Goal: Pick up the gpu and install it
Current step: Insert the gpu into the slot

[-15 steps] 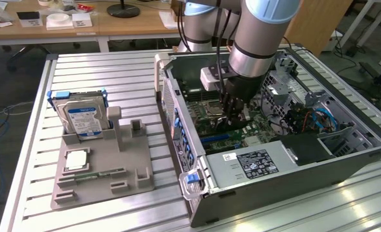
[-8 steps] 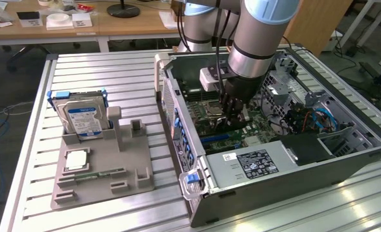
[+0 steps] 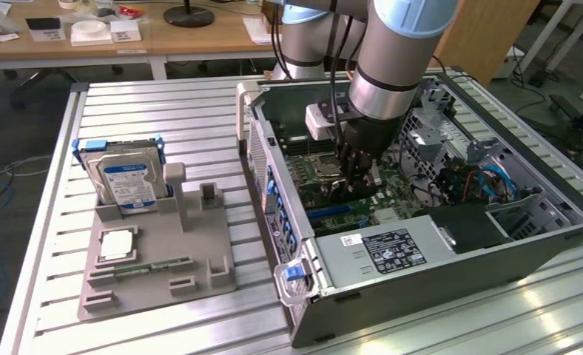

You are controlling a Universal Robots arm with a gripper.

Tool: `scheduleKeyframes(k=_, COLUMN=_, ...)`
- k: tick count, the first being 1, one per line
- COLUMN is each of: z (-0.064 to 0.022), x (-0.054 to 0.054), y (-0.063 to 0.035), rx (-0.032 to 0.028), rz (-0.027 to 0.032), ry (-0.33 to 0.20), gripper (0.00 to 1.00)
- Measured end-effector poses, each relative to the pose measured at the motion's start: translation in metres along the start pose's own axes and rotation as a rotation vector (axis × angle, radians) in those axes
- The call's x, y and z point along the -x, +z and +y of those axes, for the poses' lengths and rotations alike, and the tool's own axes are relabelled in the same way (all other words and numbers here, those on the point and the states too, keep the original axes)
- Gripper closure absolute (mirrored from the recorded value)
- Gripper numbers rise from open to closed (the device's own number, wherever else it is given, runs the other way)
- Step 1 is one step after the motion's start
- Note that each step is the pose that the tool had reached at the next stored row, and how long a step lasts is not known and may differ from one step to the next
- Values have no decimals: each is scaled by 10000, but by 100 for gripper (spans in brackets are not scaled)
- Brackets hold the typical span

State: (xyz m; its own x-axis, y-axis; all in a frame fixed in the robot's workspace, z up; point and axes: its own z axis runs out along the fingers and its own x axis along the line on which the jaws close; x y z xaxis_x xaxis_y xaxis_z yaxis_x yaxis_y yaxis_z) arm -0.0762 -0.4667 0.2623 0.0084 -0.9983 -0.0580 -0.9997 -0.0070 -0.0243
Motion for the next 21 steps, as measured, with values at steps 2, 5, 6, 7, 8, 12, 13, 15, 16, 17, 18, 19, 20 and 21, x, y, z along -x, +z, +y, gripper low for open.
scheduleKeyframes(k=2, z=0, x=0, y=0, rx=1, rz=1, ry=0, gripper=73)
scheduleKeyframes(k=5, z=0, x=0, y=3, rx=1, rz=1, ry=0, gripper=73)
scheduleKeyframes(k=6, z=0, x=0, y=3, rx=0, rz=0, ry=0, gripper=73)
scheduleKeyframes(k=7, z=0, x=0, y=3, rx=0, rz=1, ry=0, gripper=73)
scheduleKeyframes(k=8, z=0, x=0, y=4, rx=0, rz=1, ry=0, gripper=73)
scheduleKeyframes(k=12, z=0, x=0, y=7, rx=0, rz=1, ry=0, gripper=73)
scheduleKeyframes(k=13, z=0, x=0, y=7, rx=1, rz=1, ry=0, gripper=73)
scheduleKeyframes(k=15, z=0, x=-1, y=10, rx=0, rz=0, ry=0, gripper=73)
scheduleKeyframes(k=16, z=0, x=-1, y=13, rx=-1, rz=-2, ry=0, gripper=73)
scheduleKeyframes(k=17, z=0, x=-1, y=14, rx=0, rz=-1, ry=0, gripper=73)
scheduleKeyframes(k=18, z=1, x=-1, y=14, rx=0, rz=0, ry=0, gripper=73)
scheduleKeyframes(k=19, z=1, x=-1, y=17, rx=0, rz=0, ry=0, gripper=73)
scheduleKeyframes(k=20, z=1, x=-1, y=19, rx=0, rz=0, ry=0, gripper=73)
scheduleKeyframes(k=21, z=1, x=-1, y=21, rx=1, rz=1, ry=0, gripper=73)
